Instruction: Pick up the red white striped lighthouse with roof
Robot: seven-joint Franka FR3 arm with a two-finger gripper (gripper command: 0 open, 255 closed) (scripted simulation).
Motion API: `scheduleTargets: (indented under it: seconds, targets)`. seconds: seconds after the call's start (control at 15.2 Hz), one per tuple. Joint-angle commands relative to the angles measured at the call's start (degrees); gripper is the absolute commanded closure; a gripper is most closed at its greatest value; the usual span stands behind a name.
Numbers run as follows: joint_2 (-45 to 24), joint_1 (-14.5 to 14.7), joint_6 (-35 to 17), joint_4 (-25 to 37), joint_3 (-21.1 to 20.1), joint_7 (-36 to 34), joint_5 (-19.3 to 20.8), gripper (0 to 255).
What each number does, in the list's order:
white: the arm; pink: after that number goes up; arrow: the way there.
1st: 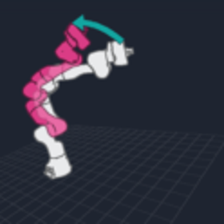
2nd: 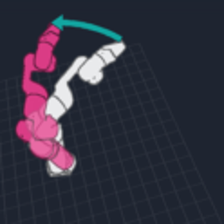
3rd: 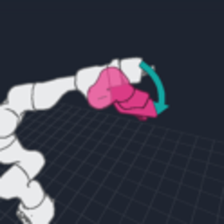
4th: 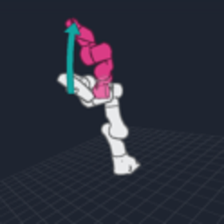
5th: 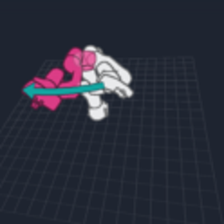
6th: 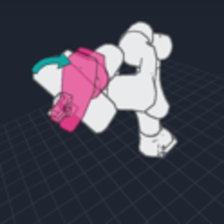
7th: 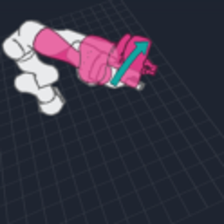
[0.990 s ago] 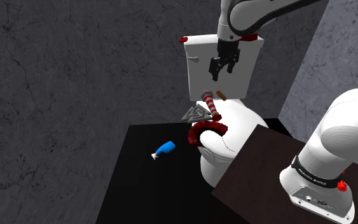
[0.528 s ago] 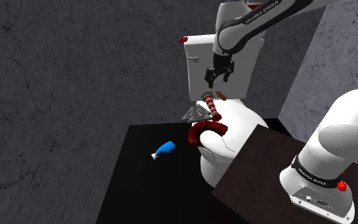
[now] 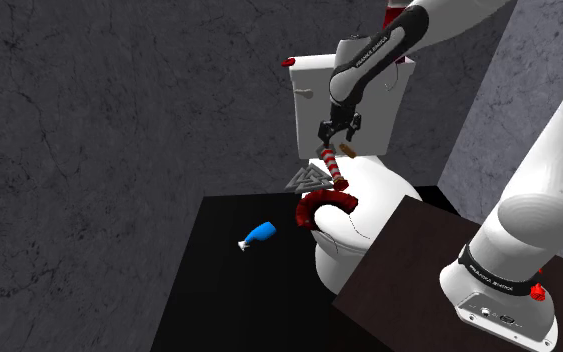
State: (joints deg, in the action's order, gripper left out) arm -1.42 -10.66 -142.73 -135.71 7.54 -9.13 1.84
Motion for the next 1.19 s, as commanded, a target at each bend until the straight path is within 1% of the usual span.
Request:
scheduleTargets:
  seconds: [0.0, 0.4, 0.86, 1.12]
  targets:
    - [-4.1, -0.7, -2.5, 1.6, 0.5, 0.3, -1.5, 0]
    - [-17.0, -3.6, -7.8, 8.7, 0.7, 2.2, -7.3, 0]
    - [-31.7, -8.6, -11.1, 19.6, -0.9, 3.5, -13.0, 0]
    - [-34.1, -9.1, -12.6, 20.4, -1.4, 3.8, -13.5, 0]
